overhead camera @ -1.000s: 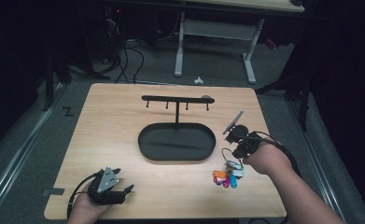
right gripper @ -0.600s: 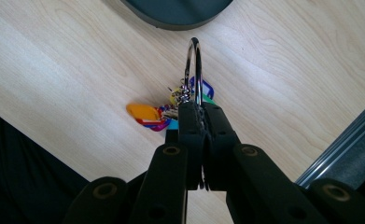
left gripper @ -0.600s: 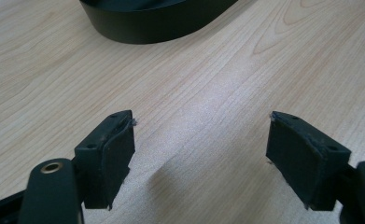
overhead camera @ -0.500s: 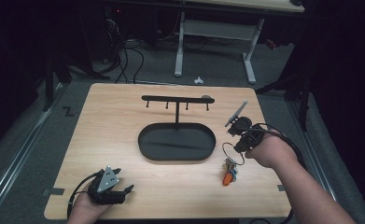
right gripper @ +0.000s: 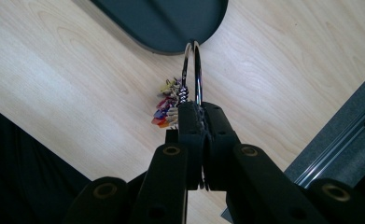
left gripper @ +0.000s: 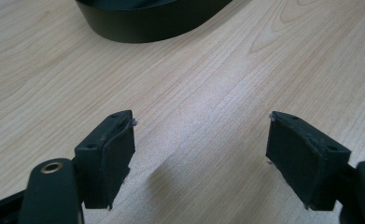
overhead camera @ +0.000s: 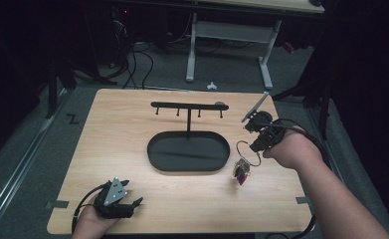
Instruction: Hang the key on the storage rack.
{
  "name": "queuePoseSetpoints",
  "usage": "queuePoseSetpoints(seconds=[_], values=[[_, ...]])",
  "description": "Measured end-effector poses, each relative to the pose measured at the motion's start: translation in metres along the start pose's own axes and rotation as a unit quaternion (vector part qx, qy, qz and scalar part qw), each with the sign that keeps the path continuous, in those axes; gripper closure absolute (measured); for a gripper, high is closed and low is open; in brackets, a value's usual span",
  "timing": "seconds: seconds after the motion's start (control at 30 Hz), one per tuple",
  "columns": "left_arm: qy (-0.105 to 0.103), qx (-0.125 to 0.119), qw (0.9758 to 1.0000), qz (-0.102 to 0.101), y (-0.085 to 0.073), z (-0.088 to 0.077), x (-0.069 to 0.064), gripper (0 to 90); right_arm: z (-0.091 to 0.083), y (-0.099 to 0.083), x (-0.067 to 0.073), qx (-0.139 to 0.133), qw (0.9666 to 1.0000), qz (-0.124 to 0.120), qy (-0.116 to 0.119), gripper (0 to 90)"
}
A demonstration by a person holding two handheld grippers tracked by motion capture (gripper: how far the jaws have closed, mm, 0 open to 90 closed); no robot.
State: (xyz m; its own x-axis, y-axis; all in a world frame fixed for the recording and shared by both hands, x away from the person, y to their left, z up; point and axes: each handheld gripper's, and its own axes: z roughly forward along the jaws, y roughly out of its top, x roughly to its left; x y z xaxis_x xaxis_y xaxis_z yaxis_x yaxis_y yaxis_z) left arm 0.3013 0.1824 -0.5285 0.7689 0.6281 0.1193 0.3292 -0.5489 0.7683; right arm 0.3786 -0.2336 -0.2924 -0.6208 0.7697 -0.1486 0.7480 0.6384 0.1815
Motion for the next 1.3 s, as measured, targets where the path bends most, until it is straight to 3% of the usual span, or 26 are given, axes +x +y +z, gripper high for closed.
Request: queuePoseSetpoints(seconds=[0.5, 0.57, 0.6, 0.7, 1.17, 1.2, 1.3], values=[[-0.002, 0.001, 1.0, 0.002, 0.0, 0.0, 0.0, 24.1, -0.006, 0.014, 0.004, -0.001, 0.9999, -0.01, -0.005, 88.0], [-0.003, 0.002, 1.0, 0.003, 0.0, 0.0, 0.0, 24.2, -0.007, 0.015, 0.005, 0.0, 1.0, -0.003, -0.006, 88.1], [-0.003, 0.002, 1.0, 0.002, 0.0, 0.0, -0.001, 24.1, -0.006, 0.016, 0.003, -0.005, 0.9998, -0.016, -0.006, 88.1], [-0.003, 0.003, 1.0, 0.003, 0.0, 0.0, -0.001, 24.2, -0.007, 0.019, 0.004, -0.003, 1.0, -0.007, -0.006, 88.1], [-0.003, 0.002, 1.0, 0.003, 0.0, 0.0, 0.0, 24.2, -0.005, 0.046, 0.005, -0.014, 0.9998, -0.014, -0.007, 88.1], [-0.002, 0.0, 1.0, 0.002, 0.0, 0.0, 0.0, 24.2, -0.004, 0.048, 0.003, -0.017, 0.9996, -0.024, -0.007, 88.1], [-0.002, 0.001, 1.0, 0.002, 0.0, 0.0, 0.0, 24.2, -0.002, 0.054, 0.003, -0.019, 0.9997, -0.015, 0.0, 88.1]])
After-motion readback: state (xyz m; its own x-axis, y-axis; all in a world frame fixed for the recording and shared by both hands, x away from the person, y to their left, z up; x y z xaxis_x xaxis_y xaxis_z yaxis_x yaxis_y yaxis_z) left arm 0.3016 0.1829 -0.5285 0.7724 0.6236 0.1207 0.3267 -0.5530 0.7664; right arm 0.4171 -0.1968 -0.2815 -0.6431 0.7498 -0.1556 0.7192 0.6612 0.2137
